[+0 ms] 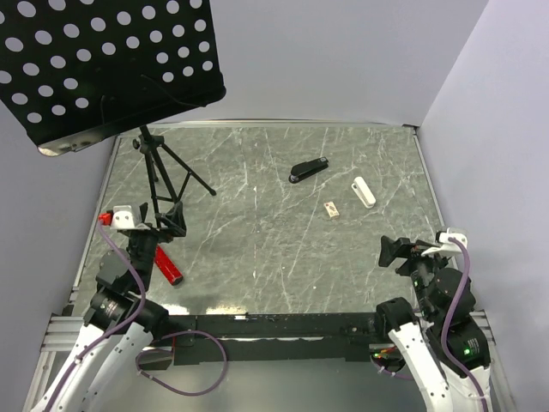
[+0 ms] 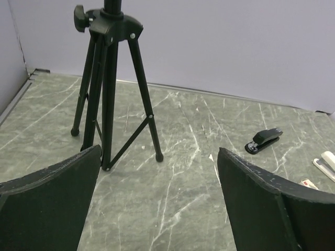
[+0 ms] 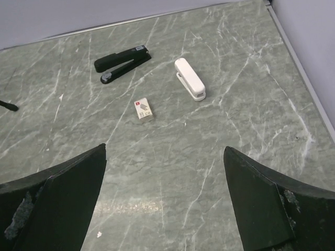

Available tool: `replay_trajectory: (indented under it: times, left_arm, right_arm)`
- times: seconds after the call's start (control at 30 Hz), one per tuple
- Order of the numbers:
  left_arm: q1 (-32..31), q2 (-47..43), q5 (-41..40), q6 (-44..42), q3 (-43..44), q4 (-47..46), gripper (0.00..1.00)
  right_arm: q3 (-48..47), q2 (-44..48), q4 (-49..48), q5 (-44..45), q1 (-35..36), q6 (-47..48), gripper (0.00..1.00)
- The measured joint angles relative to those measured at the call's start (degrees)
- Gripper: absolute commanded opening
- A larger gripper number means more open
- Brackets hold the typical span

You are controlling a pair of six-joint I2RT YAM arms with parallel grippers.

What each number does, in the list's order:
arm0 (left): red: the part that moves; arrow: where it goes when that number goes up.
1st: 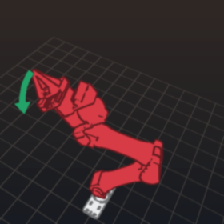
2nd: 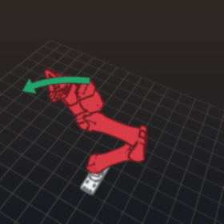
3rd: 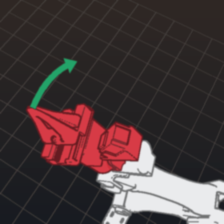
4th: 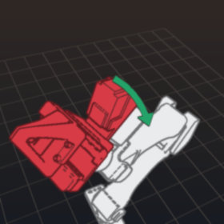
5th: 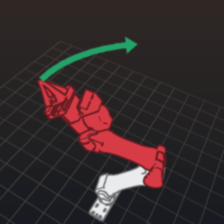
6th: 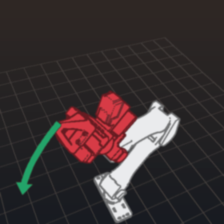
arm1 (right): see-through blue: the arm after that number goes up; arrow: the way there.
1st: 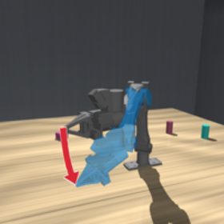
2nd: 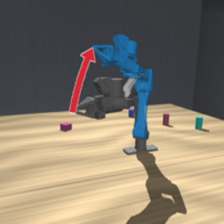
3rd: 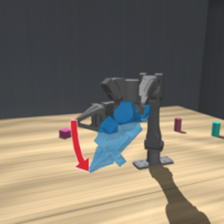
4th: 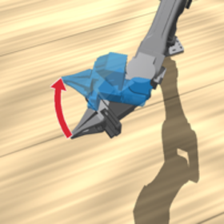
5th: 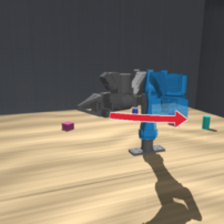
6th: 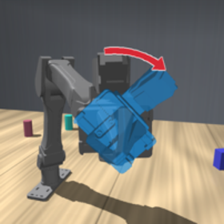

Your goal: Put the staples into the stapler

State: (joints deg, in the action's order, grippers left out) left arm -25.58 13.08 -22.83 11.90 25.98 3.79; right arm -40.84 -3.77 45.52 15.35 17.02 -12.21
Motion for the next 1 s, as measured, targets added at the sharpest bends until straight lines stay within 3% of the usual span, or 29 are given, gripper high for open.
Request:
replay_trajectory:
  times: [0.23,0.43,0.67,1.0]
  left_arm:
    - [0.00,2.86,0.52,2.49,0.48,0.66,0.97]
    - [0.00,7.48,2.60,5.25,3.41,2.58,0.97]
    - [0.00,10.29,5.29,7.93,4.55,5.46,0.97]
    - [0.13,12.09,9.07,7.96,4.55,5.73,0.97]
  right_arm:
    - [-2.29,-5.03,-1.60,-3.08,0.00,0.15,1.00]
    - [-3.50,-15.67,-7.52,-8.04,0.00,-2.23,1.00]
    - [-6.67,-38.91,-9.42,-9.75,0.00,-6.45,1.00]
    - [-21.24,-73.57,-8.63,-11.69,-0.37,-5.46,1.00]
